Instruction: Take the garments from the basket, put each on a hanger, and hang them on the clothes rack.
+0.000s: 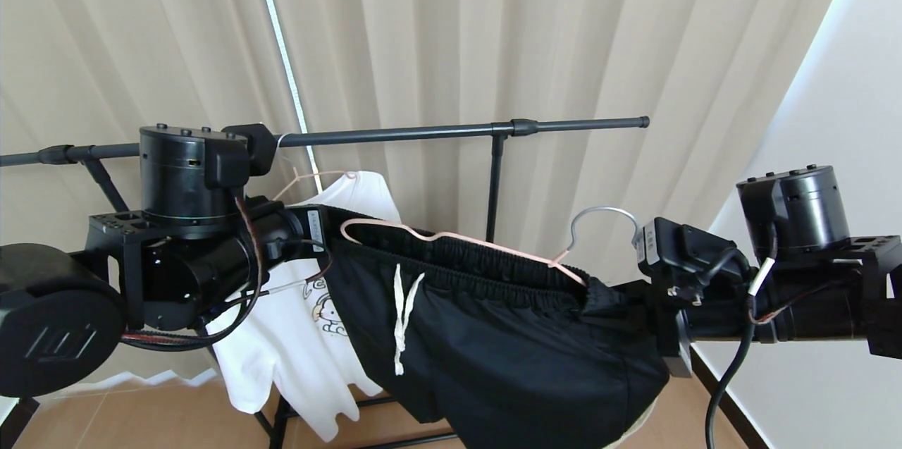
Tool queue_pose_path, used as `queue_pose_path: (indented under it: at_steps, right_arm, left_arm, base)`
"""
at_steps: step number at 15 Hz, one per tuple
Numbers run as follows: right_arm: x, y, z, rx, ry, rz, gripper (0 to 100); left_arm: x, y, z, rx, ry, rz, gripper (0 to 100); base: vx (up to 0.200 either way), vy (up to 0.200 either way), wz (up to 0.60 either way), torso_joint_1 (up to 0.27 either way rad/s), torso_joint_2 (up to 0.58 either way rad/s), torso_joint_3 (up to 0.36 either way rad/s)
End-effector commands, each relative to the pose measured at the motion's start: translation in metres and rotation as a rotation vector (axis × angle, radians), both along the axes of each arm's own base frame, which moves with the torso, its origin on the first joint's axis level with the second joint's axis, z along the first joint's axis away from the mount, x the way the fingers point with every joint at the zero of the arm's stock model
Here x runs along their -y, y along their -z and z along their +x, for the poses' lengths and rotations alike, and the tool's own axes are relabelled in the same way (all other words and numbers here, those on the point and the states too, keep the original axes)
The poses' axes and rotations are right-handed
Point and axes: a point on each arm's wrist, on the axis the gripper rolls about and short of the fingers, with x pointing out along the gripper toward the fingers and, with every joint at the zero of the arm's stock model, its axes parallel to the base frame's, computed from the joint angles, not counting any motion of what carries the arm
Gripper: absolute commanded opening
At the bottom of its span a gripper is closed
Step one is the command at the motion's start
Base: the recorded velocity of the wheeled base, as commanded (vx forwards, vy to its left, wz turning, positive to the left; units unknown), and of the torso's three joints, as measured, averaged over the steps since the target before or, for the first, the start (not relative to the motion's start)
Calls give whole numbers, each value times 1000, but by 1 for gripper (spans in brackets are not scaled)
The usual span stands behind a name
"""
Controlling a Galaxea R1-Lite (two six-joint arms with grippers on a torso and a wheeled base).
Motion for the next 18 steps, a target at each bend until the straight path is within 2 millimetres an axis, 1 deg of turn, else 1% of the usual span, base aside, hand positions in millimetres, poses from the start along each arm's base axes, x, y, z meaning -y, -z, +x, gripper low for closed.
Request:
queue_pose_path:
  at_steps: [1, 6, 7, 10, 15, 16, 18]
  right_arm:
    - [-2, 7, 4, -25, 3, -13, 0]
    - [-4, 14, 10, -44, 10, -29, 0]
    - [-4, 14, 10, -44, 11, -30, 0]
    - [-5, 20, 14, -60, 23, -48, 0]
    - [-6, 21, 17, -59, 32, -54, 0]
    - [-6, 21, 18, -59, 34, -55, 0]
    - [-7, 24, 21, -65, 42, -63, 0]
  left_arm:
    - [-1, -5, -1, 16, -1, 0, 0]
    - [-2, -24, -5, 6, 18, 46, 0]
    - [-1, -26, -6, -1, 22, 51, 0]
    - [3, -41, -6, -24, 37, 64, 0]
    - [13, -78, -11, -45, 86, 100, 0]
    - [18, -87, -15, -49, 106, 103, 0]
    - [26, -96, -24, -77, 150, 121, 0]
  base:
    - [0, 0, 0, 0, 0, 0]
    - [0, 0, 0, 0, 0, 0]
    - [0, 0, 0, 0, 0, 0]
    - [0, 0, 0, 0, 0, 0]
    - [0, 0, 0, 0, 0, 0]
    - [0, 0, 0, 0, 0, 0]
    - [0, 0, 0, 0, 0, 0]
